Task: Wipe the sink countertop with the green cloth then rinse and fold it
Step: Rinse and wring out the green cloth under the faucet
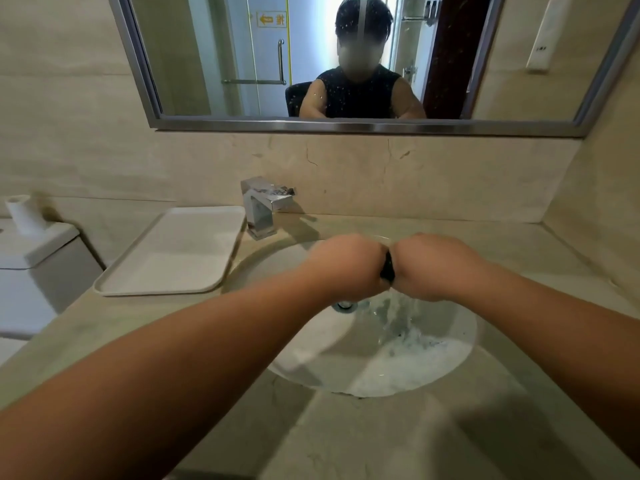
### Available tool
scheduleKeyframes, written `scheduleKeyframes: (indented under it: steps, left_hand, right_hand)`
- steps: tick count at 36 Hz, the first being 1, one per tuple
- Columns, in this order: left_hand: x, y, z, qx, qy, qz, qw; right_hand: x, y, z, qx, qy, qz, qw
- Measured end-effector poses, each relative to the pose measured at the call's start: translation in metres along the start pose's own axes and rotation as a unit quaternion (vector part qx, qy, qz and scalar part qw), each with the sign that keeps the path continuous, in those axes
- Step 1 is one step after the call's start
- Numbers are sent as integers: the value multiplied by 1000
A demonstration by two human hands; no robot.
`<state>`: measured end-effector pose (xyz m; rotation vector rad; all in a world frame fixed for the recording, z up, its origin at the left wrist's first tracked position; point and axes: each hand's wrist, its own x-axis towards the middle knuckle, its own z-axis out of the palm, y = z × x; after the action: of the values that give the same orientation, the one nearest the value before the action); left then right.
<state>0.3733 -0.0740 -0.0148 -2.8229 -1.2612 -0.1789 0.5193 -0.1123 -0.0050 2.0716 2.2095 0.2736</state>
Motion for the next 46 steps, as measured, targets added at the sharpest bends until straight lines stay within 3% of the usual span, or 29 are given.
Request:
scheduleKeyframes:
  steps: [6, 12, 17, 22, 25, 28, 29, 32, 35, 37, 40, 46]
  left_hand:
    - [-8, -7, 9, 67, 33, 23, 997]
    - [-18, -13, 5, 94, 56, 30, 994]
    - [-19, -17, 8, 108, 95, 25, 989]
    - [-24, -26, 12, 110, 187, 111, 970]
    - [-24, -33, 4, 26, 228, 92, 969]
    - [-18, -48, -12, -172, 174, -55, 968]
    - [-15, -52, -17, -286, 142, -103, 942]
    - [-12, -64, -29, -617, 33, -187, 763]
    - [-16, -74, -42, -764, -103, -155, 618]
    - [-20, -79, -51, -807, -198, -111, 545]
    - [-27, -82, -63, -803, -312, -45, 506]
    - [-30, -82, -74, -729, -476, 24, 491]
  right_hand:
    - [4, -7, 2, 113, -82, -13, 990]
    - [5, -11, 5, 289, -140, 21, 947]
    - [8, -15, 3, 336, -180, 53, 923]
    - [11, -8, -14, 450, -229, 71, 861]
    - [9, -6, -31, 520, -203, 71, 827]
    - [7, -6, -43, 630, -64, 72, 770]
    - [7, -8, -45, 638, -1, 58, 768]
    - [0, -15, -41, 505, 179, -41, 843]
    - [-9, -17, -19, 227, 274, -139, 924]
    - [-8, -15, -9, 65, 344, -155, 924]
    - [-2, -9, -8, -52, 442, -186, 876]
    - [4, -7, -32, -109, 543, -274, 786]
